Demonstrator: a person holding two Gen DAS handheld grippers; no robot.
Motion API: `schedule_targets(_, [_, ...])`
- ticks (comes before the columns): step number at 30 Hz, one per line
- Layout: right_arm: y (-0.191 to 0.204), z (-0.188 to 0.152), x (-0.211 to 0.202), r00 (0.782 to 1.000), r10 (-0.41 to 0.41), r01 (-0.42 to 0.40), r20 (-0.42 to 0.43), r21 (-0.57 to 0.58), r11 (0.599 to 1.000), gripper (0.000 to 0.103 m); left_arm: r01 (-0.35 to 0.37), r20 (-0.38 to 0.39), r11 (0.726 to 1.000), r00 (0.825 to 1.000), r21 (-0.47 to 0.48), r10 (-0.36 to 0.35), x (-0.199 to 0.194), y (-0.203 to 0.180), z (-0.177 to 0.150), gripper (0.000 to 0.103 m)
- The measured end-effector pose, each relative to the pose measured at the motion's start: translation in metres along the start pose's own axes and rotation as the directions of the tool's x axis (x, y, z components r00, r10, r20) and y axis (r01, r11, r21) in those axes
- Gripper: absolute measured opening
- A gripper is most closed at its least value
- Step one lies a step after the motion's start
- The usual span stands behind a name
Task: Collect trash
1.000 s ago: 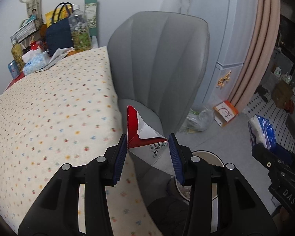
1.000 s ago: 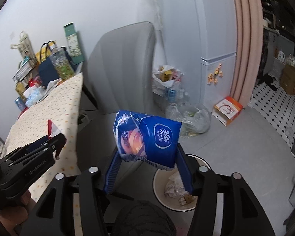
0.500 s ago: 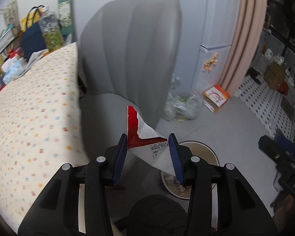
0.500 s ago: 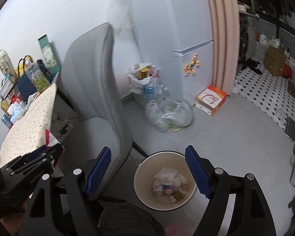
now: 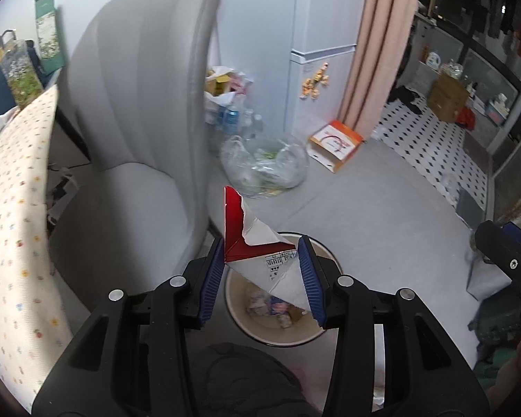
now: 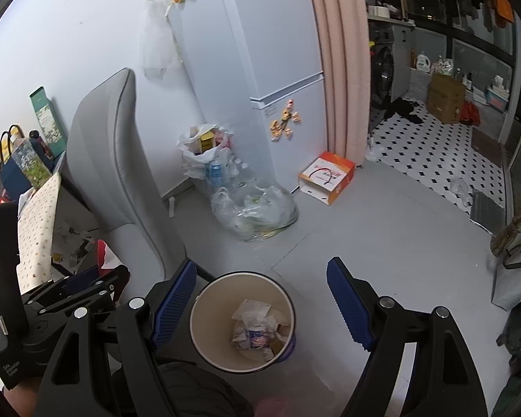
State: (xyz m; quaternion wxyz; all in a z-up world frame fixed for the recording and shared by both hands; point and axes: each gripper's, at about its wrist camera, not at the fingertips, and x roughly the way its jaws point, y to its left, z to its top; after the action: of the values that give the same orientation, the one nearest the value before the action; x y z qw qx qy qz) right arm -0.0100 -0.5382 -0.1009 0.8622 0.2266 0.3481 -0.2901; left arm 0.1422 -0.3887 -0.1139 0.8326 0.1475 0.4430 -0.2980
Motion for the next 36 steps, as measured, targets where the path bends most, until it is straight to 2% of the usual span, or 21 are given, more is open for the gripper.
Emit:
schedule_targets(2, [-0.006, 0.001, 0.0, 1.0, -0.006, 0.006, 0.002, 0.011, 1.0, 0.076, 0.018, -0.003, 1.0, 1.0, 0.007, -0.018, 0.002, -0.007, 0.001, 0.048])
schedule_targets(5, [-0.016, 0.001, -0.001, 1.0, -0.01, 0.01, 0.005, 0.026, 1.0, 0.076, 0.047, -0.009, 0.999, 0.999, 0.015, -0.047, 0.004, -0.015, 0.001, 0.066])
schedule_targets(6, [-0.018, 0.0, -0.002, 1.0, -0.011, 0.011, 0.007, 0.029, 1.0, 0.076, 0.054, -0.009, 0.998, 0.999, 0.015, -0.054, 0.004, -0.017, 0.001, 0.068])
schedule_targets(11, [-0.018, 0.0, -0.003, 1.0, -0.01, 0.009, 0.007, 0.032, 0.999, 0.076, 0.035, 0.01, 0.999, 0.999, 0.013, -0.035, -0.002, -0.012, 0.002, 0.088])
schedule_targets(14, [-0.016, 0.0, -0.005, 1.0, 0.004, -0.005, 0.013, 0.024, 1.0, 0.077, 0.012, 0.03, 1.0, 0.999, -0.007, -0.012, -0.011, -0.003, 0.0, 0.095])
schedule_targets(20, [0.003, 0.001, -0.014, 0.999, 0.042, -0.042, 0.02, -0.02, 0.999, 0.082, -0.025, 0.076, 0.995, 0.997, -0.093, 0.033, -0.04, 0.03, -0.002, 0.097])
schedule_targets(26, [0.029, 0.006, -0.032, 0.997, 0.057, -0.054, 0.046, -0.063, 0.997, 0.089, -0.053, 0.116, 0.99, 0.991, -0.133, 0.069, -0.064, 0.054, -0.008, 0.097])
schedule_targets(32, [0.063, 0.004, -0.058, 0.994, 0.07, -0.06, 0.083, -0.117, 0.991, 0.095, -0.061, 0.169, 0.98, 0.981, -0.191, 0.094, -0.099, 0.09, -0.017, 0.097])
schedule_targets(36, [0.093, 0.003, -0.077, 0.99, 0.092, -0.073, 0.108, -0.164, 0.984, 0.095, -0.068, 0.209, 0.972, 0.971, -0.227, 0.117, -0.125, 0.112, -0.025, 0.097])
